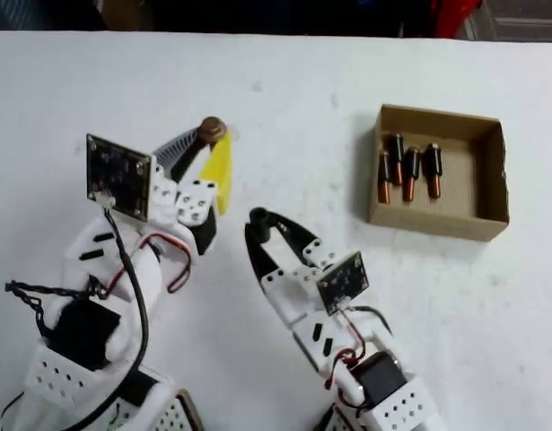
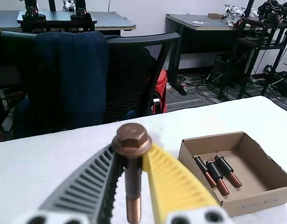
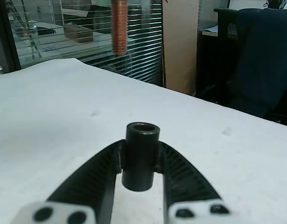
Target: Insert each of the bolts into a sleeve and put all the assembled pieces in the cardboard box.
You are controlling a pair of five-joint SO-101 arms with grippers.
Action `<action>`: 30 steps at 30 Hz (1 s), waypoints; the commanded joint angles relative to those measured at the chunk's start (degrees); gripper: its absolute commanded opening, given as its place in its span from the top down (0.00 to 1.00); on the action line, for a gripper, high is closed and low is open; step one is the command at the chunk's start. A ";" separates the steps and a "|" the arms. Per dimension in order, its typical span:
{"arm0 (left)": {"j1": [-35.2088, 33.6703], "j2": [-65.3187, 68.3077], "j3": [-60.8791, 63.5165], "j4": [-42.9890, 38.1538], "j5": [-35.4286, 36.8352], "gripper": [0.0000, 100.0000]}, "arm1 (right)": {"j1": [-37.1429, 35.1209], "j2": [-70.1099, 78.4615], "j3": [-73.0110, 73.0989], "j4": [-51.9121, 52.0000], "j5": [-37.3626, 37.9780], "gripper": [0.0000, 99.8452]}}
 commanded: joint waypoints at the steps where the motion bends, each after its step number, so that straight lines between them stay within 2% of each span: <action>1: 0.75 -1.36 -0.53 -5.89 0.70 0.98 | -0.31 -0.48 0.35 -1.10 -0.44 0.98; 8: 4.35 -1.19 -0.62 -9.67 7.21 0.98 | -0.22 -0.75 0.35 -2.86 -0.35 0.98; 13: 5.05 -1.01 -0.44 -9.32 7.21 0.98 | -0.48 -0.66 0.35 -4.97 6.24 0.98; 18: 5.05 -1.01 -0.44 -9.05 7.30 0.98 | -1.10 -0.57 0.35 -5.32 6.59 0.98; 23: 5.05 -1.10 -0.44 -5.27 7.38 0.98 | -1.01 -0.57 0.35 -5.14 6.42 0.98; 30: 5.14 -1.36 3.78 -5.54 7.21 0.98 | -1.01 -0.57 0.35 -5.14 6.51 0.98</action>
